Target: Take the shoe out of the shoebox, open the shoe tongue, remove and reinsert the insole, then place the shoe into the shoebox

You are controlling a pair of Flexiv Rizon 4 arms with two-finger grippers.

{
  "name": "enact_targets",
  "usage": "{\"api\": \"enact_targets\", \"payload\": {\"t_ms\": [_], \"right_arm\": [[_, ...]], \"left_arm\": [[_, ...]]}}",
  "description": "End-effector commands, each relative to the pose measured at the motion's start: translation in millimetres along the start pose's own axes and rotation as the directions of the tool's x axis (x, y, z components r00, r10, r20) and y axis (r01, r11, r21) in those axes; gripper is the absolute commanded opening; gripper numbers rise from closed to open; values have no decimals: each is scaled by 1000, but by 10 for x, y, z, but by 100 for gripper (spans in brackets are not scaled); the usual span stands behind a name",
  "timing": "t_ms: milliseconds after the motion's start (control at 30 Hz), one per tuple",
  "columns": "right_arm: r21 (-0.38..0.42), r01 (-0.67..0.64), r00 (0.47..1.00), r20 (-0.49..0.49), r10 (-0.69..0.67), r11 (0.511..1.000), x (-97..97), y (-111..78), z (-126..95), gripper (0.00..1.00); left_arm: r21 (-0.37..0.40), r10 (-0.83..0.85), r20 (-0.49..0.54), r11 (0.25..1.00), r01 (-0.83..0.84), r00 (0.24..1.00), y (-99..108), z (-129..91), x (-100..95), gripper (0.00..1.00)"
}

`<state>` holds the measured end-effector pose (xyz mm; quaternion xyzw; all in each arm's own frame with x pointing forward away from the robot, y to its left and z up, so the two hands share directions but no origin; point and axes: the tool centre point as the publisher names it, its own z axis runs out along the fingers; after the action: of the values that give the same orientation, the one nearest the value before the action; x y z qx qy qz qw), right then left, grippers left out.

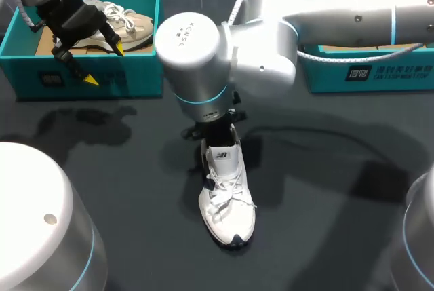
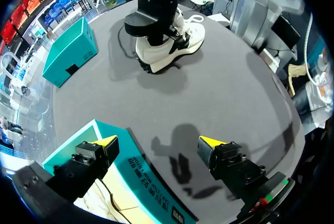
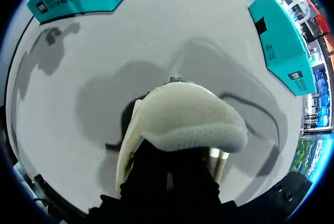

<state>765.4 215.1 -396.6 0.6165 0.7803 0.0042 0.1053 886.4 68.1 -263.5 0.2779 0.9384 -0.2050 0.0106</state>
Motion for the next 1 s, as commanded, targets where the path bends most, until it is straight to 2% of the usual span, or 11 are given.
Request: {"api": "enact_targets", "payload": {"t_ms": [33,167,467,700,1000], "right_arm": [[74,1,994,-111,8,997,-15,20,293,0],[84,-12,992,-122,22,996,-18,-69,249,0],[72,4,994,-109,4,997,-72,-140,-227,0],[129,26,990,-144,-8,991,-111,-184,-308,0],[204,42,986,-167,-7,978,-11,-249,-387,0]], "left_arm": [[-2,0,-1,1000,0,1000,-2,-4,4,100],[-2,0,-1,1000,0,1000,-2,-4,4,100],[-2,0,-1,1000,0,1000,-2,-4,4,100],[-2,0,-1,1000,0,1000,-2,-4,4,100],[-2,0,-1,1000,0,1000,-2,-4,4,100]]}}
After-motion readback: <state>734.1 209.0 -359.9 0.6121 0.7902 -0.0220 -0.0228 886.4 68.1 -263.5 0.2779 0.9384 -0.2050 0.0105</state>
